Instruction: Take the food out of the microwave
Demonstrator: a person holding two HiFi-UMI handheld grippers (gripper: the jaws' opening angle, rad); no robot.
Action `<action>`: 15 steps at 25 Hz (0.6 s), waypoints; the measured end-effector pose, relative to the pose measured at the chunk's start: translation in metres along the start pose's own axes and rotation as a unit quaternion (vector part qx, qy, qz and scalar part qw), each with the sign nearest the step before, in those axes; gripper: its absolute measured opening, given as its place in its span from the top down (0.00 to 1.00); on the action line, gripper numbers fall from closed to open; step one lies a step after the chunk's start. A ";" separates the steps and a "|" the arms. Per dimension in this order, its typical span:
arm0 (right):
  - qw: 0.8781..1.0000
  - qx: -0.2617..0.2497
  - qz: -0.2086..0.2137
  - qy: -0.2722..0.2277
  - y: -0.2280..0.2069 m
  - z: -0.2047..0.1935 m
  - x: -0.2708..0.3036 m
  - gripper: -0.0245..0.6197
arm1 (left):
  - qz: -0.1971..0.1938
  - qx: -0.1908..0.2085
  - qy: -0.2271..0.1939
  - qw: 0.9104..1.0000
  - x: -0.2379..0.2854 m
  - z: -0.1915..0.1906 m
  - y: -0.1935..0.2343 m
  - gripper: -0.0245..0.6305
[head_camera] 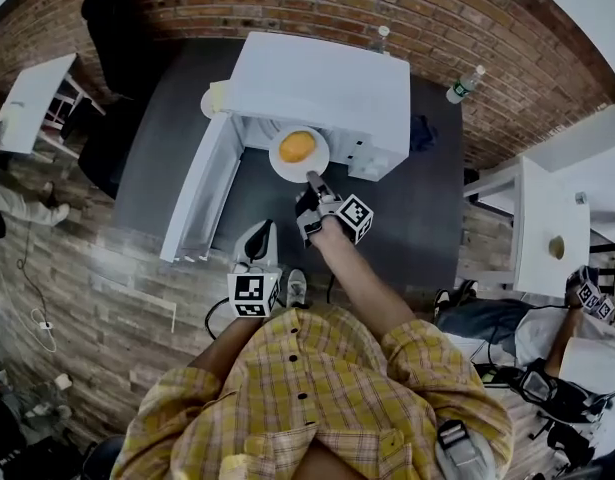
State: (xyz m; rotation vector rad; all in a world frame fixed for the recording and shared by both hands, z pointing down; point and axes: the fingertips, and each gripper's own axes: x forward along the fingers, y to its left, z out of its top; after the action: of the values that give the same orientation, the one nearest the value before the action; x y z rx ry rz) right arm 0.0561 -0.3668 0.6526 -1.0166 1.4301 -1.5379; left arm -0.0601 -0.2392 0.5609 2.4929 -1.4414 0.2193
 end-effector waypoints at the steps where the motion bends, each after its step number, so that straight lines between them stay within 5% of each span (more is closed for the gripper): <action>1: 1.000 0.001 0.001 0.000 0.001 -0.003 -0.003 0.95 | -0.001 0.000 -0.001 1.000 -0.001 0.000 0.000 0.96; 15: 1.000 0.010 0.008 0.008 0.005 -0.050 -0.054 0.95 | -0.013 0.008 -0.014 1.000 -0.021 0.002 -0.003 0.96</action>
State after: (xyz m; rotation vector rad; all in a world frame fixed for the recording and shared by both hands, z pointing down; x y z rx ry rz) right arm 0.0297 -0.2988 0.6430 -0.9812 1.4289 -1.5488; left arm -0.0678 -0.2212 0.5531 2.5349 -1.4229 0.1920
